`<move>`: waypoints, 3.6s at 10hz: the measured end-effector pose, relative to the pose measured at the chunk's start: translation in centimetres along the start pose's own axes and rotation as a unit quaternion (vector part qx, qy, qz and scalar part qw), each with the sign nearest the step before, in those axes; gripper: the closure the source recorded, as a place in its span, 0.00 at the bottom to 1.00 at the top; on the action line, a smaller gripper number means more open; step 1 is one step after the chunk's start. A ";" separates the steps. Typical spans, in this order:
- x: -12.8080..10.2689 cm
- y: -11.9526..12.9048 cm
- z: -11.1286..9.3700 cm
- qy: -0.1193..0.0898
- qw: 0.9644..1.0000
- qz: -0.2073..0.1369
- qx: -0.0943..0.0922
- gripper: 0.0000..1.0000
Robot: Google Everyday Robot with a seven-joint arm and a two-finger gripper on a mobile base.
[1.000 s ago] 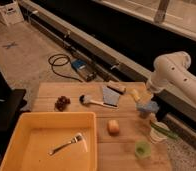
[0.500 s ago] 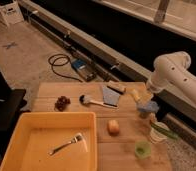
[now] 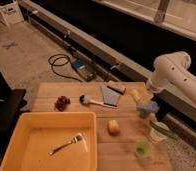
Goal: Wipe table surface with eraser
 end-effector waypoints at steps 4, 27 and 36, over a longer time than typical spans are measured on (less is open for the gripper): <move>0.0 0.0 0.0 0.000 1.000 0.000 0.000 0.20; -15.7 -4.0 9.8 -0.068 0.997 0.024 0.029 0.20; -17.5 -4.0 13.9 -0.081 0.996 0.036 0.001 0.20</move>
